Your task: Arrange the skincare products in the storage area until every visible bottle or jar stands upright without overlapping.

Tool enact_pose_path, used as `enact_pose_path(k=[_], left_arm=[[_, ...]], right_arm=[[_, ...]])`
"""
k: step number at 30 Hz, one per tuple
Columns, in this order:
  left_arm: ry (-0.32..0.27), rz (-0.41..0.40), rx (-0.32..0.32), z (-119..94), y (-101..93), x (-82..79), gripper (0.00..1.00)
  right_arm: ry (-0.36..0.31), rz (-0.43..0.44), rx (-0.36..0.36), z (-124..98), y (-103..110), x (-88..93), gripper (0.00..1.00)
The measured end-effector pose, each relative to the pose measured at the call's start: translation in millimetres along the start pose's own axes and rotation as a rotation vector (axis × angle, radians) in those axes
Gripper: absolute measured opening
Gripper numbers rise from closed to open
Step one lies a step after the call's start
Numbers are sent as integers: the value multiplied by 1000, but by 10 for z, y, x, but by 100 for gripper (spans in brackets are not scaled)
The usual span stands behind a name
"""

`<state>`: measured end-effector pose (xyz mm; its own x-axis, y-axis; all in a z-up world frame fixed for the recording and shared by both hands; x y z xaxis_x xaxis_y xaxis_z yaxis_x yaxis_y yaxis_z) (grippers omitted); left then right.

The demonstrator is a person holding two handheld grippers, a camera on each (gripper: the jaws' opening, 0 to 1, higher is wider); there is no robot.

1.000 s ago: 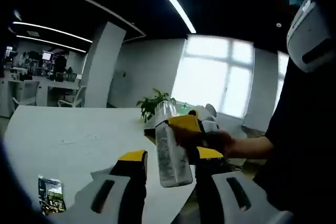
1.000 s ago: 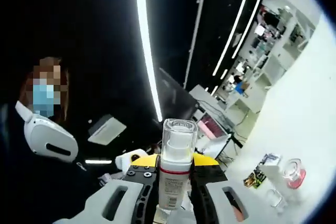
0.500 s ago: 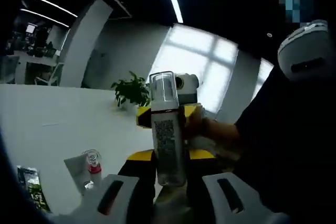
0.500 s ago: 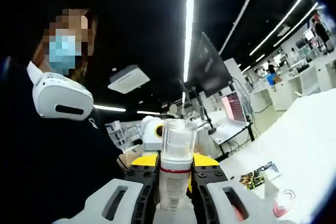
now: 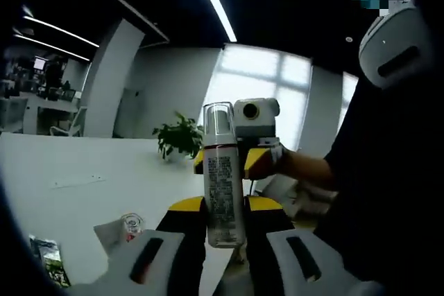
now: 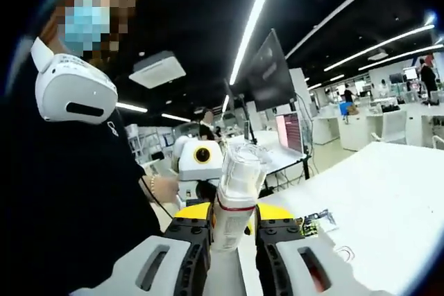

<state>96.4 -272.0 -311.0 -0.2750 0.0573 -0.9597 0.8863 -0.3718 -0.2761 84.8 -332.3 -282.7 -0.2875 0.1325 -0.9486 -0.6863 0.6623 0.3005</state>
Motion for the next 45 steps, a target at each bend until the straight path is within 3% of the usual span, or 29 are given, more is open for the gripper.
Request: enact_pose_path(k=[4, 6, 8, 11, 13, 16, 21, 32, 45], left_arm=[[5, -3, 11, -14, 19, 26, 15], [19, 5, 26, -6, -7, 48, 15], [37, 1, 26, 10, -19, 89, 15], [118, -4, -22, -16, 41, 231, 17], [163, -7, -48, -34, 76, 315, 17], [161, -5, -60, -39, 103, 327, 19], [205, 6, -86, -49, 145, 406, 23], [263, 20, -143, -96, 172, 537, 35], [274, -48, -279, -518, 246, 725, 54]], right_arm=[[10, 38, -6, -2, -42, 17, 18], [10, 17, -18, 5, -15, 27, 12], [16, -89, -28, 26, 24, 63, 11], [63, -228, -3, 63, 38, 181, 11], [97, -281, 25, 100, 30, 274, 11], [146, -322, 53, 140, 17, 408, 11], [132, -322, 60, 165, 10, 514, 11], [73, -280, 155, 204, -127, 700, 11], [104, -201, 322, 227, -771, 1366, 11]])
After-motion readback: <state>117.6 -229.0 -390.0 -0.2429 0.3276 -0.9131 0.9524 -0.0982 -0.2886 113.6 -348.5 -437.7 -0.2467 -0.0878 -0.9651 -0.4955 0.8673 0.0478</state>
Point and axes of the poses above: the point that each gripper's makers call its tool centre point, and the gripper's own axes: z roughly forward along the fingers, y roughly to its left, x roughly out of its underside, the point moved 4 cm from there along -z, roughly backward along the fingers, and after that the axes turned 11 degrees about x, right-handed, at the moved point
